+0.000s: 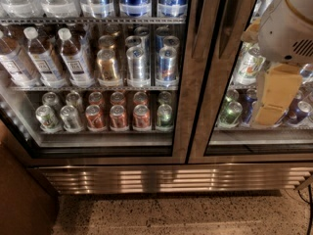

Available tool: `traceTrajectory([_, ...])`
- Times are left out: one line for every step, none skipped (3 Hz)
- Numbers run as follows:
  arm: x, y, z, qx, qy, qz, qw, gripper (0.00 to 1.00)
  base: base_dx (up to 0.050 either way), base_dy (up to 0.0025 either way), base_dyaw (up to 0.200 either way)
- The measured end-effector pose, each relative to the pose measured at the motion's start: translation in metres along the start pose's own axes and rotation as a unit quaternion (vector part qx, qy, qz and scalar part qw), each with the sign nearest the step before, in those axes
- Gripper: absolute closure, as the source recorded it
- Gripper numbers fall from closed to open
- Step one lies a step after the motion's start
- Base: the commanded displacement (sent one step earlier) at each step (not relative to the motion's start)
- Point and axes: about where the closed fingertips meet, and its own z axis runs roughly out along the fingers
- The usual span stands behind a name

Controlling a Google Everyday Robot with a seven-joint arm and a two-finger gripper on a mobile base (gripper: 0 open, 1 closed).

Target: Open left fridge door

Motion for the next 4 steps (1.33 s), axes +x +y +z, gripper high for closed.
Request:
traceTrajectory([0.000, 0.000, 0.000, 0.000, 0.000, 0.000, 1.0000, 0.00, 0.000, 0.00000, 0.000])
traceTrajectory([0.002, -0.006, 0.015, -0.011, 0.001, 0.009, 0.9999, 0.00, 0.000, 0.00000, 0.000])
traceTrajectory([0.005, -0.010, 0.035, -0.031, 0.002, 0.020, 0.9993, 0.00, 0.000, 0.00000, 0.000])
traceTrajectory([0.005, -0.010, 0.036, -0.032, 0.002, 0.020, 0.9993, 0.00, 0.000, 0.00000, 0.000])
